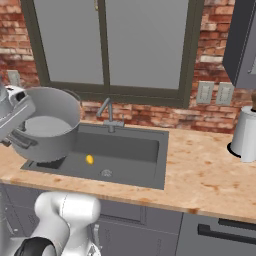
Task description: Dump the lemon from the pot into the sink. Then turn on the water and wash the lemon. Then turn off the water and put the lemon back in the pot.
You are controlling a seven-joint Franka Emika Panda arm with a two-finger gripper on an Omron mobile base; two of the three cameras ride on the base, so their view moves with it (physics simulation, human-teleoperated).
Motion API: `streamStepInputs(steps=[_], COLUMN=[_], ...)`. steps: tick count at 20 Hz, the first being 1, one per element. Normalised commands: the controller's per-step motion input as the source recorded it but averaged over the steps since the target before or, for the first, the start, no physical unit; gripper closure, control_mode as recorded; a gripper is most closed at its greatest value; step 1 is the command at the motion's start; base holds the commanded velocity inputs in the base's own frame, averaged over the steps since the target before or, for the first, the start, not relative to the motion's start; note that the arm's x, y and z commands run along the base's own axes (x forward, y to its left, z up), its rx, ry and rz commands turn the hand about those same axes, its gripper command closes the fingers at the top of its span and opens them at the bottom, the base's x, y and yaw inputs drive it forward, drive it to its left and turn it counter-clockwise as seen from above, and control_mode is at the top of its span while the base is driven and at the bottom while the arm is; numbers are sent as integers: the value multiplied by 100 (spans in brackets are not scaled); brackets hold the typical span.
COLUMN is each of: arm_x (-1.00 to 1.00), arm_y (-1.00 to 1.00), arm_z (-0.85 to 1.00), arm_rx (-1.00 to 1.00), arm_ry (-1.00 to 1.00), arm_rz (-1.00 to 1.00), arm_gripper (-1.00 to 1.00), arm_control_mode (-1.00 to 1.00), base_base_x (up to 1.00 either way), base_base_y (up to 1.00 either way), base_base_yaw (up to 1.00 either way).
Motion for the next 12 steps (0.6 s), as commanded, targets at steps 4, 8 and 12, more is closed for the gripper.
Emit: streamStepInputs(steps=[4,8,12], arm_x=[2,22,40], arm_y=[-78,-91,-95], arm_z=[-10,-10,-12], arm_rx=[-22,-14,-5], arm_ry=[0,0,7], arm_rz=[-49,-41,-32], arm_gripper=[100,100,100], arm_control_mode=[-100,-100,-100], base_base_x=[0,0,0], base_base_y=[0,0,0], base_base_yaw=[0,0,0])
